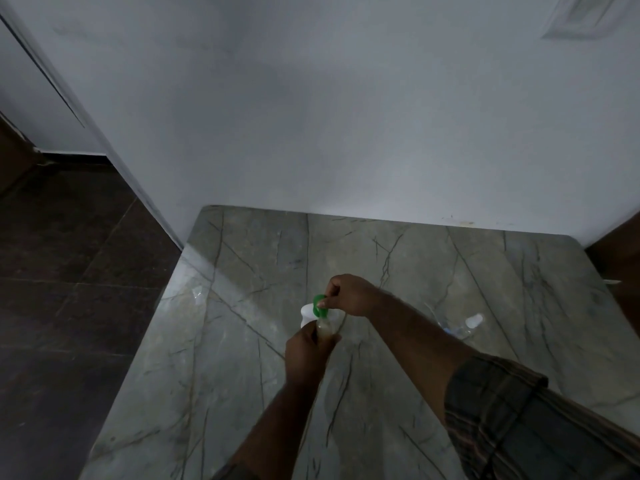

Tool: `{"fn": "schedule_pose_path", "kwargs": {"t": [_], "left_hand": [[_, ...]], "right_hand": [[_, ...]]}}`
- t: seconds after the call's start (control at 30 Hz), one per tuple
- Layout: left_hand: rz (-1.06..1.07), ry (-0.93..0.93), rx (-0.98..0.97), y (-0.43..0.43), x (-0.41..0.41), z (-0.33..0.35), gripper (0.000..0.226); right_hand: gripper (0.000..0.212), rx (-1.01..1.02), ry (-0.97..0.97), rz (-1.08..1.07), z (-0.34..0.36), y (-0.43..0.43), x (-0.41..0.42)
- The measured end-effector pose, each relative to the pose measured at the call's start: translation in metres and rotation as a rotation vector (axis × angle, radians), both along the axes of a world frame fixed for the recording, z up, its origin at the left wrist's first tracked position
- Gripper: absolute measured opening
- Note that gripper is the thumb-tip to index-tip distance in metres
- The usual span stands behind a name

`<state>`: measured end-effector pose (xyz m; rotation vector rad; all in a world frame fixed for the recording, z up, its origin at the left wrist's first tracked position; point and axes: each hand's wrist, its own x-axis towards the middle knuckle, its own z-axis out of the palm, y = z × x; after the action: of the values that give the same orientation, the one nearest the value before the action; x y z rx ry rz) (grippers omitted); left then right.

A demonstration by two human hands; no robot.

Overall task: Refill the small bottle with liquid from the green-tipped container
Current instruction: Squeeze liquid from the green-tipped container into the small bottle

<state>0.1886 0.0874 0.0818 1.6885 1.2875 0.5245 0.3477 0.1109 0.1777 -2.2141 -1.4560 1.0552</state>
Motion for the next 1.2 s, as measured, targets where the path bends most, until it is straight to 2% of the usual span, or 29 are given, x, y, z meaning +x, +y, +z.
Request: {"fn": "schedule_pose_path", "kwargs": {"t": [0.23, 0.7, 0.77, 0.83, 0.9, 0.97, 1.0, 1.1, 1.2], "left_hand": [[0.005, 0.024, 0.03, 0.002, 0.0, 0.002, 0.033], [-0.021, -0.054, -0.037, -0.002, -0.002, 0.003, 0.022], [-0.014, -0.053, -0.037, -0.004, -0.002, 0.004, 0.018], [-0.016, -0.037, -0.01, -0.005, -0.002, 0.004, 0.013], [-0.023, -0.019, 0.018, -0.005, -0.003, 0.003, 0.011], [-0.028, -0.01, 0.032, -0.004, -0.005, 0.0, 0.011], [-0.029, -0.008, 0.034, -0.004, -0.006, -0.002, 0.012], [-0.035, -0.013, 0.043, -0.004, -0.006, -0.006, 0.013], [-0.025, -0.011, 0.033, -0.004, -0.004, -0.006, 0.016]], "right_hand": [[0.031, 0.002, -0.033, 0.028, 0.002, 0.004, 0.003], [0.036, -0.025, 0.008, -0.033, -0.002, 0.001, 0.006], [0.046, 0.019, 0.082, -0.166, 0.0, -0.009, 0.003], [0.049, 0.162, 0.144, -0.388, -0.009, -0.035, 0.0], [0.032, 0.308, 0.098, -0.632, -0.033, -0.078, -0.001], [0.015, 0.328, 0.021, -0.861, -0.064, -0.128, 0.01], [0.013, 0.309, -0.034, -0.945, -0.079, -0.152, 0.019], [0.021, 0.246, -0.228, -1.05, -0.104, -0.196, 0.048], [0.032, 0.214, -0.329, -0.955, -0.111, -0.207, 0.066]]}}
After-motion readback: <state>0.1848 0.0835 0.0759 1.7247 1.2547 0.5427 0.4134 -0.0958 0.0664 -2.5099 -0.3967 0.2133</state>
